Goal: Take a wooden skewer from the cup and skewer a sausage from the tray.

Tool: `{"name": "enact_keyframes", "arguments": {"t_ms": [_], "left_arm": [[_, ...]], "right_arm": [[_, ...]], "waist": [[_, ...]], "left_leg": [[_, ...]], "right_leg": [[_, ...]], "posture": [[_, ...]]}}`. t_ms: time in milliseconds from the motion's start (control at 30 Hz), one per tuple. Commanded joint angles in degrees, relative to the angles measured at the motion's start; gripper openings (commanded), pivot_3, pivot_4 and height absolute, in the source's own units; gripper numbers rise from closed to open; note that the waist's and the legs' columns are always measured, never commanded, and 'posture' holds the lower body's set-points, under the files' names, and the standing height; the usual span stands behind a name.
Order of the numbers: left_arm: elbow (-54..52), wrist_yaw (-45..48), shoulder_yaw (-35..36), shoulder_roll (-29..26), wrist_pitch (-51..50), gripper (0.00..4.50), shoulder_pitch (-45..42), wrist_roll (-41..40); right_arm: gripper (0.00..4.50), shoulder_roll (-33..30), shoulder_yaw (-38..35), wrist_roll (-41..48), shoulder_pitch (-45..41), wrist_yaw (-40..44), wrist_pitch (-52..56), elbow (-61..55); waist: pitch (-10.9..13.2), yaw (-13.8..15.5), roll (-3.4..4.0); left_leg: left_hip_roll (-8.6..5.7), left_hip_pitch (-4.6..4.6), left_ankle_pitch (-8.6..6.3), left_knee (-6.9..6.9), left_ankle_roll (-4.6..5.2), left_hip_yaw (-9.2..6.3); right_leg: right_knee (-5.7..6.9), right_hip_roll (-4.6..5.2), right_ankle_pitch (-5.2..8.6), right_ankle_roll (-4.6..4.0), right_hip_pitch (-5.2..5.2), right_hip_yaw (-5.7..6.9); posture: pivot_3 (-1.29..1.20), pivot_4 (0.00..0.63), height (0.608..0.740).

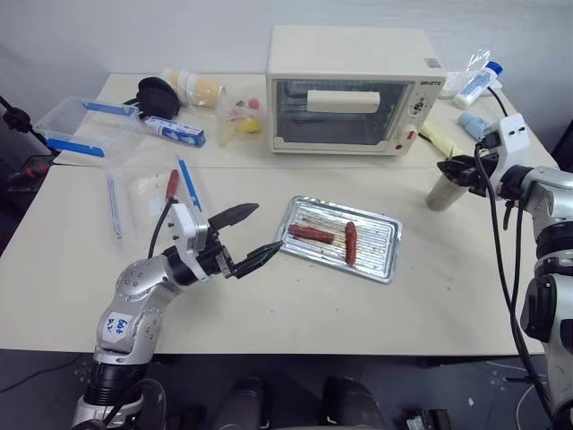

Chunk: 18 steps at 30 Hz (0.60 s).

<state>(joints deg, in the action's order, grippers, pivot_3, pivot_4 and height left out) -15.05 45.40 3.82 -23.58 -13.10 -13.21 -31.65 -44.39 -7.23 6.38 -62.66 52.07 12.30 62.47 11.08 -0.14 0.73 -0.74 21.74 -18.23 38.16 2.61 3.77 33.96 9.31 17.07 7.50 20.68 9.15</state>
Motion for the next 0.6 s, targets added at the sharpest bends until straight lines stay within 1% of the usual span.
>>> {"name": "enact_keyframes", "arguments": {"t_ms": [33,167,333,467,600], "left_arm": [[-1.74,-0.14,0.61,-0.02,0.89,4.5,-0.24,-0.25],[-1.51,0.0,0.44,0.06,1.0,4.5,-0.5,-0.22],[-1.19,0.48,0.51,0.69,1.25,4.5,-0.99,-1.08],[-1.08,0.99,0.89,0.97,0.15,4.5,-1.26,-2.34],[-0.14,1.79,0.4,0.73,-0.53,4.5,-1.85,-2.6]], "right_arm": [[0.01,-0.58,-1.05,0.42,-0.77,-0.02,-1.81,-1.15],[0.01,-0.96,-1.4,0.85,-0.51,0.31,-2.37,-2.17],[0.01,-2.98,-1.56,2.29,0.3,6.2,-1.91,-7.57],[0.01,-6.84,-3.27,5.88,0.76,11.35,3.35,-17.84],[0.01,-9.95,-5.65,9.55,0.21,11.62,9.91,-26.45]], "waist": [[0.0,0.01,0.0],[0.0,0.01,0.0],[0.0,0.07,0.0],[0.01,0.21,0.02],[0.02,0.26,0.02]], "left_leg": [[0.0,0.0,0.0,0.0,0.0,0.0],[0.0,0.0,0.0,0.0,0.0,0.0],[0.0,0.0,0.0,0.0,0.0,0.0],[0.0,0.02,0.0,0.0,0.0,-0.01],[0.0,0.04,0.0,0.0,0.0,-0.04]], "right_leg": [[0.0,0.0,0.0,0.0,0.0,0.0],[0.0,0.0,0.0,0.0,0.0,0.0],[0.0,0.0,0.0,0.0,0.0,-0.01],[-0.02,0.01,0.0,0.0,0.02,-0.01],[-0.03,0.01,0.0,0.0,0.03,0.0]], "posture": [[0.0,0.15,0.74],[0.0,0.15,0.74],[0.0,0.15,0.74],[0.0,0.15,0.74],[0.0,0.15,0.74]]}}
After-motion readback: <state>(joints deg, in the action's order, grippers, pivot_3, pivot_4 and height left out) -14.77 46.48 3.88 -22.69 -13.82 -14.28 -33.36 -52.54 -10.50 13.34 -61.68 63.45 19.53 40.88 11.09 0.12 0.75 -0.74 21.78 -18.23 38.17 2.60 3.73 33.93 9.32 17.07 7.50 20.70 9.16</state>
